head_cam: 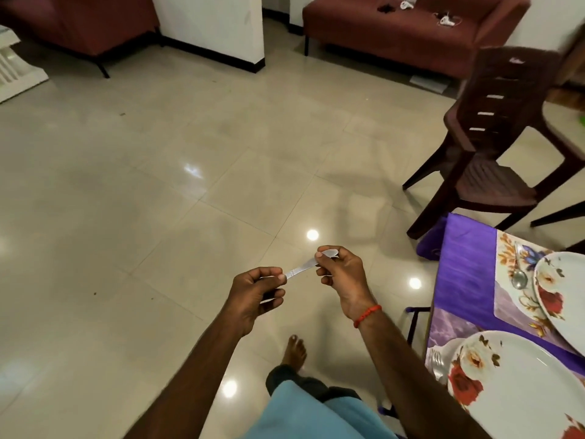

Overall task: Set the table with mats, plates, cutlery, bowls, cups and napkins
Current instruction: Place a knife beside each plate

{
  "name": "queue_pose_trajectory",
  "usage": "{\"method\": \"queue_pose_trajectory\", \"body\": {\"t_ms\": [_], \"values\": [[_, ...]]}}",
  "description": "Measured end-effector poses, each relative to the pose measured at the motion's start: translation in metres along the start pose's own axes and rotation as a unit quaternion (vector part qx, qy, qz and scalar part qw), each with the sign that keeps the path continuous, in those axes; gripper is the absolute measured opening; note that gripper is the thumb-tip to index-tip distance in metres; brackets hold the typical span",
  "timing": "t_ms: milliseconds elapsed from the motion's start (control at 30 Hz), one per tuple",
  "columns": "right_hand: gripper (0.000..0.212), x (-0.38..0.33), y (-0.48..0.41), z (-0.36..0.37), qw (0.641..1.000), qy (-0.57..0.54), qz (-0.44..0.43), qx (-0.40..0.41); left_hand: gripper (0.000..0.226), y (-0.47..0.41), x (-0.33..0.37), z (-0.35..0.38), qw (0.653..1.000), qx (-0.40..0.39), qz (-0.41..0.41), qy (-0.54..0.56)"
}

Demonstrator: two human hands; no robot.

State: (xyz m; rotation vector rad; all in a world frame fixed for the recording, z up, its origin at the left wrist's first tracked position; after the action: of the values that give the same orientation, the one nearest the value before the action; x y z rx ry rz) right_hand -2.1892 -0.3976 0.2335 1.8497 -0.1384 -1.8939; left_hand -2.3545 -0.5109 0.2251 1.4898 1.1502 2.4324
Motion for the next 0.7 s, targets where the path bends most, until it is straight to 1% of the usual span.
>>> {"method": "queue_pose_trajectory", "body": {"t_ms": [267, 400, 700], "values": [[0.006, -0.032, -0.086, -0.001, 0.998, -0.033, -0.005, 0.048, 0.022, -0.085, 0.070, 0.037, 0.998, -0.034, 0.002, -0.054], [0.010, -0.052, -0.122, -0.017, 0.997, -0.046, -0.018, 0.065, 0.024, -0.124, 0.096, 0.065, 0.997, -0.046, -0.003, -0.059], [0.012, -0.073, -0.166, -0.069, 0.984, -0.060, -0.011, 0.166, 0.023, -0.198, 0.131, 0.136, 0.987, -0.117, -0.029, -0.104]]}}
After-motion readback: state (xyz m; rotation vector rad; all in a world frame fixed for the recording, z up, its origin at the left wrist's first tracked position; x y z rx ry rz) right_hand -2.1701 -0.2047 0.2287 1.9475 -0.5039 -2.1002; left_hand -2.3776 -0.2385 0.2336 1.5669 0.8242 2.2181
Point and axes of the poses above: each hand's wrist, its own y-axis away from the middle knuckle, its own z-axis out of the palm, x = y × z, the point moved 2 cm from there along -y, towards the middle knuckle, and after that the axes turned 1 degree about -x, right-handed, at the moved point
